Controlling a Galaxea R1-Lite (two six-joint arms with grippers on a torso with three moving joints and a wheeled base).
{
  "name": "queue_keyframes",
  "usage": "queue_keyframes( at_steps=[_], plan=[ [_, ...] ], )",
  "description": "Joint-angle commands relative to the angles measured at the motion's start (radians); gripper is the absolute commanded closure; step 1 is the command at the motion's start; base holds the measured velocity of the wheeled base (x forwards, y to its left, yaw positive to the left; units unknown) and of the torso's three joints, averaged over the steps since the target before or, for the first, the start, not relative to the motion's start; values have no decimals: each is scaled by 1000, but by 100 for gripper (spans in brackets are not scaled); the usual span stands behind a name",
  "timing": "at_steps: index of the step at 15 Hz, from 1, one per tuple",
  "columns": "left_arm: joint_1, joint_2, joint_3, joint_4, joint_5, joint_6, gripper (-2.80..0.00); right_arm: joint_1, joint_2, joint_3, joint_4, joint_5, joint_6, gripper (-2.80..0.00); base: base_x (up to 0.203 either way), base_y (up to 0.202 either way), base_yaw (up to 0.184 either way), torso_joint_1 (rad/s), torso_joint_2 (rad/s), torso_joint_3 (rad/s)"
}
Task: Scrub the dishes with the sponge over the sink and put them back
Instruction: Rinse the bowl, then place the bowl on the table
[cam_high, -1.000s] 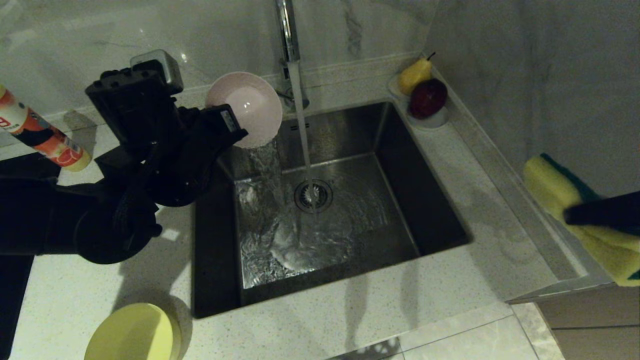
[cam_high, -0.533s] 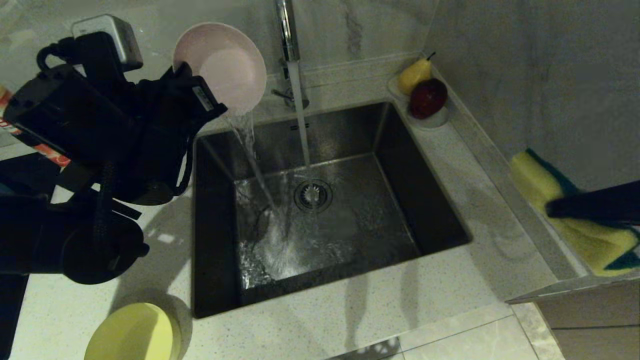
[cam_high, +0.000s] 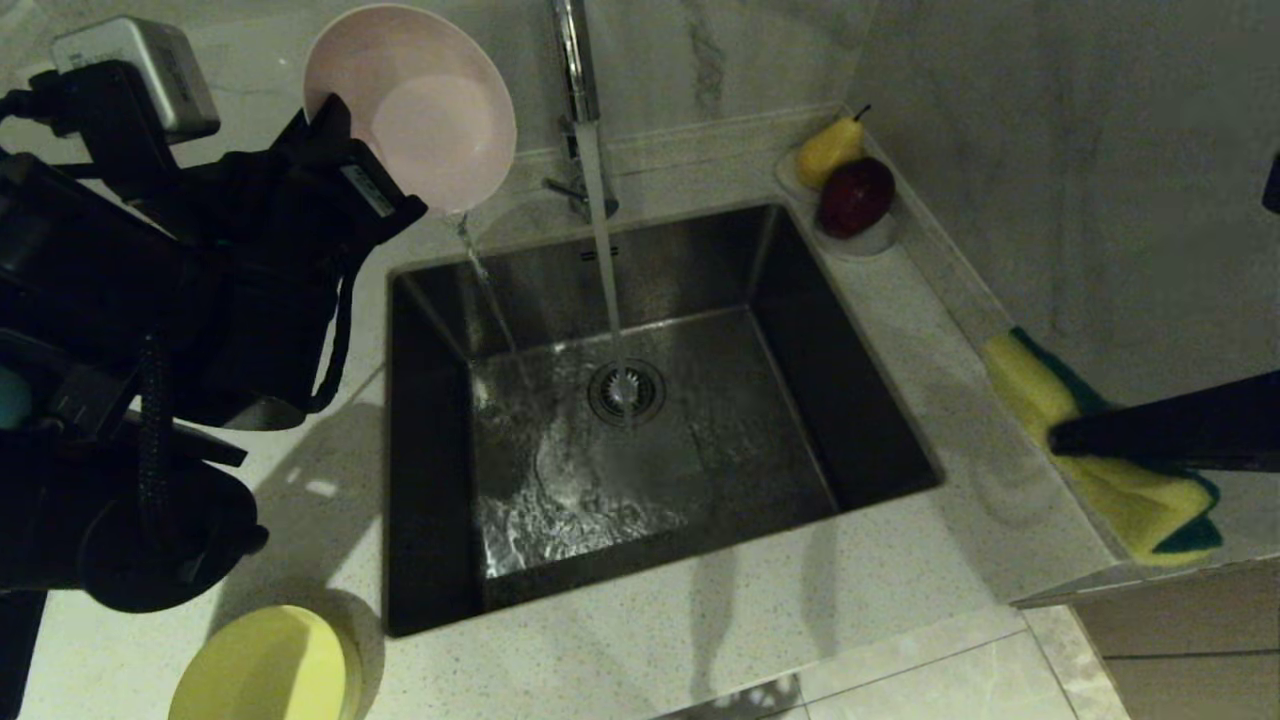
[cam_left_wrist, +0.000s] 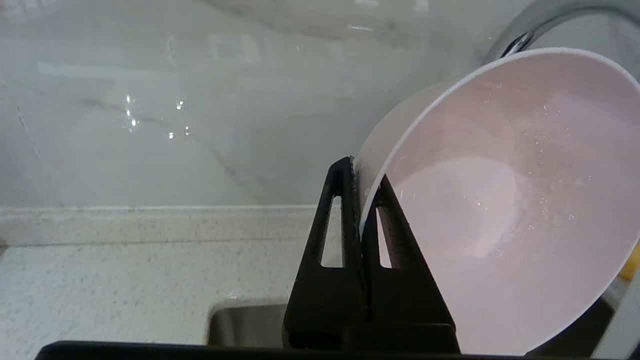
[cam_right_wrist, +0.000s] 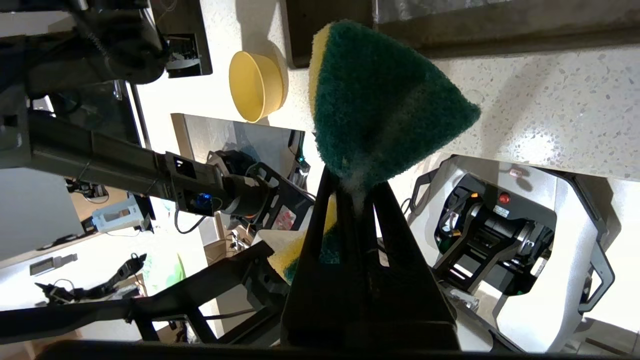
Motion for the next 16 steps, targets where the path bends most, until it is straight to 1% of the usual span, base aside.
queue_keyframes(
  at_steps=[1, 2, 3, 4, 5, 6, 7, 8, 9, 10, 11, 12, 14, 15, 16],
  plan=[
    [3, -24, 9, 28, 8, -4, 0, 0, -3, 10, 1, 4, 3, 0, 0, 0, 0, 0, 0, 0],
    [10, -27, 8, 68, 9, -17, 0, 0, -5, 9, 1, 4, 5, 0, 0, 0, 0, 0, 0, 0],
    [30, -32, 2, 81, 8, -34, 0, 0, -9, 9, 1, 4, 5, 0, 0, 0, 0, 0, 0, 0],
    [45, -35, -3, 111, 8, -37, 0, 0, -12, 10, 2, 4, 5, 0, 0, 0, 0, 0, 0, 0],
    [55, -39, -7, 179, 11, -38, 0, -1, -13, 13, 4, 3, 7, 0, 0, 0, 0, 0, 0, 0],
    [70, -45, -12, 274, 23, -44, 0, -1, -16, 24, 2, 2, 8, 0, 0, 0, 0, 0, 0, 0],
    [89, -57, -16, 374, 41, -65, 0, -3, -18, 35, 1, -2, 9, 0, 0, 0, 0, 0, 0, 0],
    [108, -69, -27, 483, 50, -110, 0, -11, -17, 39, 0, -5, 9, 0, 0, 0, 0, 0, 0, 0],
    [128, -75, -52, 612, 52, -164, 0, -39, -16, 39, 0, 0, 8, 0, 0, 0, 0, 0, 0, 0],
    [146, -78, -94, 764, 51, -214, 0, -69, -14, 42, 1, 5, 6, 0, 0, 0, 0, 0, 0, 0],
    [168, -78, -161, 943, 50, -266, 0, -79, -16, 56, 2, 13, 5, 0, 0, 0, 0, 0, 0, 0],
    [190, -77, -250, 1112, 46, -331, 0, -81, -19, 74, 0, 16, 4, 0, 0, 0, 0, 0, 0, 0],
    [238, -68, -442, 1412, 33, -472, 0, -82, -28, 91, 0, 18, 4, 0, 0, 0, 0, 0, 0, 0],
    [269, -62, -526, 1539, 21, -526, 0, -82, -29, 92, 2, 29, 6, 0, 0, 0, 0, 0, 0, 0],
    [317, -57, -594, 1632, -2, -574, 0, -82, -30, 109, 2, 38, 6, 0, 0, 0, 0, 0, 0, 0]
  ],
)
